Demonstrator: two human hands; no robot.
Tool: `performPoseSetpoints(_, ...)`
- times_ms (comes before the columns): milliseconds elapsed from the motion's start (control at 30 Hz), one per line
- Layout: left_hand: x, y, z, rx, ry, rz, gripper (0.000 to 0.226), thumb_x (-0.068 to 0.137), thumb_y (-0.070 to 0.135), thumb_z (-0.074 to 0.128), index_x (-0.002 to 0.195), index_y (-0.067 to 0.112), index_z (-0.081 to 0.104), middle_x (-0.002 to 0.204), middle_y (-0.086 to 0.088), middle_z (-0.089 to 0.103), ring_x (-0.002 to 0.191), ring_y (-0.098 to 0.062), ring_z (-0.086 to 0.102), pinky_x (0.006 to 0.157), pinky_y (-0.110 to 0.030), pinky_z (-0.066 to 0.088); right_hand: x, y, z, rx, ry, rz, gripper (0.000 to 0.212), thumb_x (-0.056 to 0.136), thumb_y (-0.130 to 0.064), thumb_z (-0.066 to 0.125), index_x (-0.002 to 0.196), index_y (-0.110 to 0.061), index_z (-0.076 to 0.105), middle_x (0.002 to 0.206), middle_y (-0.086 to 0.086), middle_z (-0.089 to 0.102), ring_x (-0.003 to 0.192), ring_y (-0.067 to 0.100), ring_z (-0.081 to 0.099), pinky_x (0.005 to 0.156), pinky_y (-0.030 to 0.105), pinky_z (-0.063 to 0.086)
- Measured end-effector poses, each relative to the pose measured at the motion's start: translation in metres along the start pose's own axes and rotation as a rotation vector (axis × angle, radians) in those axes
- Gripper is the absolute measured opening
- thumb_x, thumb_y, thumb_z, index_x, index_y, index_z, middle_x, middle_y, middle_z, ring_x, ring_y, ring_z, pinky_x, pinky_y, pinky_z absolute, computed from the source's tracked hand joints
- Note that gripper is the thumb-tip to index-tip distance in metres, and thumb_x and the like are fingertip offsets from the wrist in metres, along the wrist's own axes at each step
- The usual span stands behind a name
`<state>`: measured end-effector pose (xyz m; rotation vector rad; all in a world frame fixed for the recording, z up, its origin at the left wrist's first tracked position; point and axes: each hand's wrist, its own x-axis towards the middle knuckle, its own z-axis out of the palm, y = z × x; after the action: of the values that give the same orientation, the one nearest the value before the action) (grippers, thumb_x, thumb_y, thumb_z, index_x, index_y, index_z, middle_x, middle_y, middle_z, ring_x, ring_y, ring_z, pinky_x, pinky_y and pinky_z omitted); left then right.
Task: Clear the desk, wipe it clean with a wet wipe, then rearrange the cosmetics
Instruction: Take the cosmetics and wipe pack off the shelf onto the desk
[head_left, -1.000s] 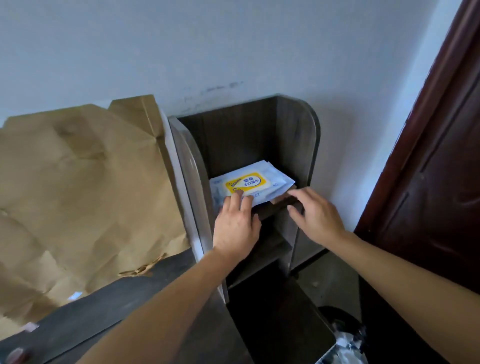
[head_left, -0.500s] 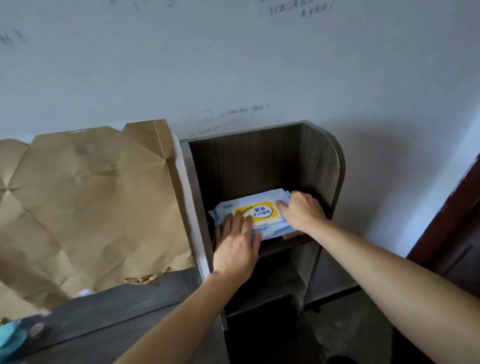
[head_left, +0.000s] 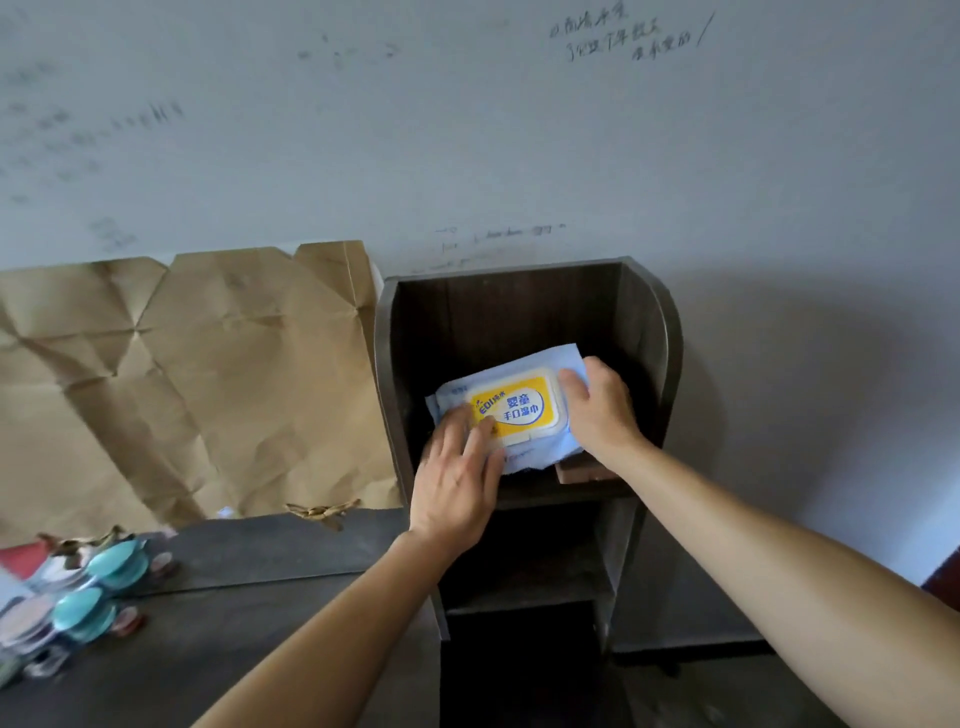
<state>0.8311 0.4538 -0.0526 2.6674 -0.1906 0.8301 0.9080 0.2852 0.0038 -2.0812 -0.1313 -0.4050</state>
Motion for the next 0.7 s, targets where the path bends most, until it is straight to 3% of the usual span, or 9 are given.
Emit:
performPoseSetpoints(100,-0.003,0.01,-0.012,-0.074,0.078,-0.087,0.048,0.096,0.038,0.034,0.13,0.007,0.048,0.139,-0.023,0.041,0.124,-0.039,0.043,0.101,-0.043,0.04,-0.001,-0.004,-0.019,0.124,-0.002,-0.063,0.034,0.096,-0.026,0.047,0.071,-0.004,0.041,0.066,0.003,0.046,0.064,0.016,0.044,0.059,0.036,0.036)
performPoseSetpoints(167,-0.006,0.022,-0.025,-0.203,0.125,-0.177,0.052,0.096,0.043,0.033,0.138,0.012,0.039,0.148,-0.017,0.031,0.133,-0.032,0.034,0.105,-0.038,0.035,-0.006,-0.006,-0.031,0.239,-0.044,-0.052,0.036,0.097,-0.024,0.047,0.076,0.004,0.044,0.068,0.008,0.048,0.062,0.013,0.047,0.056,0.032,0.037)
performPoseSetpoints(267,-0.019,0.039,-0.042,-0.368,0.2,-0.31,0.052,0.098,0.038,0.041,0.144,0.017,0.03,0.15,-0.006,0.028,0.133,-0.016,0.032,0.097,-0.014,0.027,-0.02,-0.007,-0.042,0.374,-0.121,-0.01,0.035,0.097,-0.024,0.048,0.077,0.004,0.048,0.065,0.005,0.051,0.055,0.006,0.05,0.051,0.022,0.037)
performPoseSetpoints(367,-0.048,0.048,-0.051,-0.471,0.258,-0.366,0.053,0.096,0.036,0.047,0.142,0.017,0.031,0.147,0.0,0.034,0.132,-0.006,0.033,0.093,0.004,0.019,-0.041,-0.003,-0.04,0.463,-0.205,0.042,0.032,0.097,-0.024,0.05,0.075,-0.001,0.051,0.061,-0.003,0.056,0.056,0.004,0.054,0.052,0.021,0.04)
performPoseSetpoints(533,-0.12,0.033,-0.04,-0.501,0.224,-0.48,0.044,0.093,0.024,0.056,0.134,0.021,0.041,0.142,0.006,0.034,0.119,0.025,0.027,0.09,0.006,0.02,-0.09,0.019,-0.013,0.499,-0.36,0.074,0.037,0.097,-0.023,0.05,0.085,0.011,0.05,0.075,0.017,0.057,0.068,0.018,0.057,0.059,0.029,0.042)
performPoseSetpoints(600,-0.149,0.018,-0.033,-0.462,0.174,-0.535,0.038,0.093,0.024,0.057,0.129,0.02,0.047,0.143,0.003,0.032,0.118,0.025,0.026,0.089,0.007,0.02,-0.114,0.025,0.007,0.448,-0.408,0.065,0.035,0.097,-0.021,0.051,0.077,0.007,0.048,0.067,0.009,0.054,0.061,0.012,0.051,0.055,0.023,0.039)
performPoseSetpoints(700,-0.189,-0.008,-0.03,-0.404,0.125,-0.633,0.033,0.092,0.024,0.057,0.124,0.016,0.053,0.14,0.003,0.035,0.121,0.005,0.036,0.089,0.006,0.021,-0.145,0.034,0.045,0.33,-0.489,0.072,0.035,0.096,-0.021,0.052,0.072,0.004,0.043,0.063,0.006,0.049,0.058,0.011,0.045,0.052,0.026,0.036)
